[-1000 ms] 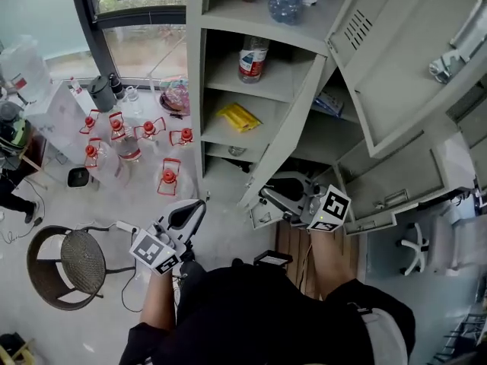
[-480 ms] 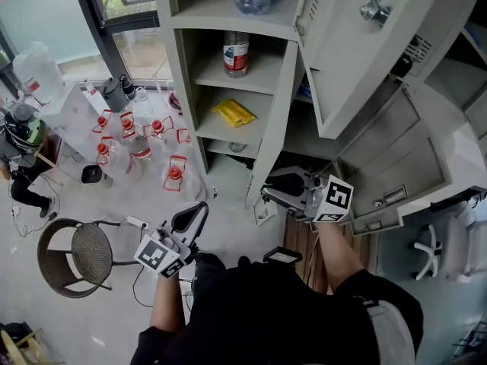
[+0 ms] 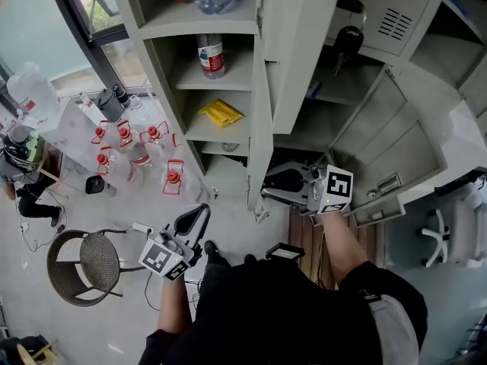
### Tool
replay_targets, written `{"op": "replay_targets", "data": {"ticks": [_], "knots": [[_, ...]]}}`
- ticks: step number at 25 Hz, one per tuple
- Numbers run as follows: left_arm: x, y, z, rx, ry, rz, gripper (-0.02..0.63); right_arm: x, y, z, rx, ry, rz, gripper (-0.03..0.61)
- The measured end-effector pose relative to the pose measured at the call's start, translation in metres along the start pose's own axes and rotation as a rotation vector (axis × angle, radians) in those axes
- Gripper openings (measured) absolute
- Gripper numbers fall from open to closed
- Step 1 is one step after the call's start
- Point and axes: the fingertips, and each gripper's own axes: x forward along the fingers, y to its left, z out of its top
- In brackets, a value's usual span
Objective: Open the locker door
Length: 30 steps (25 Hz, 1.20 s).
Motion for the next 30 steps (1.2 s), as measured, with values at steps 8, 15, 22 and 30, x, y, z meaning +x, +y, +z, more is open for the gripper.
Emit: {"op": "replay_targets", "data": {"ticks": [8, 15, 22, 30], "knots": [[0.019, -0.012, 0.015, 0.028, -0.009, -0.052, 0.015, -0.026, 0.002, 0.003, 0.037, 0.007, 0.035, 0.054], [0.019, -0.024, 0.008, 0.026, 0.020, -0.070, 0.015, -0.046, -0.001, 0.006, 0.065, -0.022, 0.047, 0.055], [0.021, -0.033, 0.007, 0.019, 0.018, -0.096, 0.015, -0.061, -0.002, 0.009, 0.043, 0.003, -0.016, 0.055], [0.027, -0.040, 0.014, 0.026, -0.001, -0.137, 0.015, -0.083, -0.020, 0.028, -0.023, -0.059, -0.271, 0.011]]}}
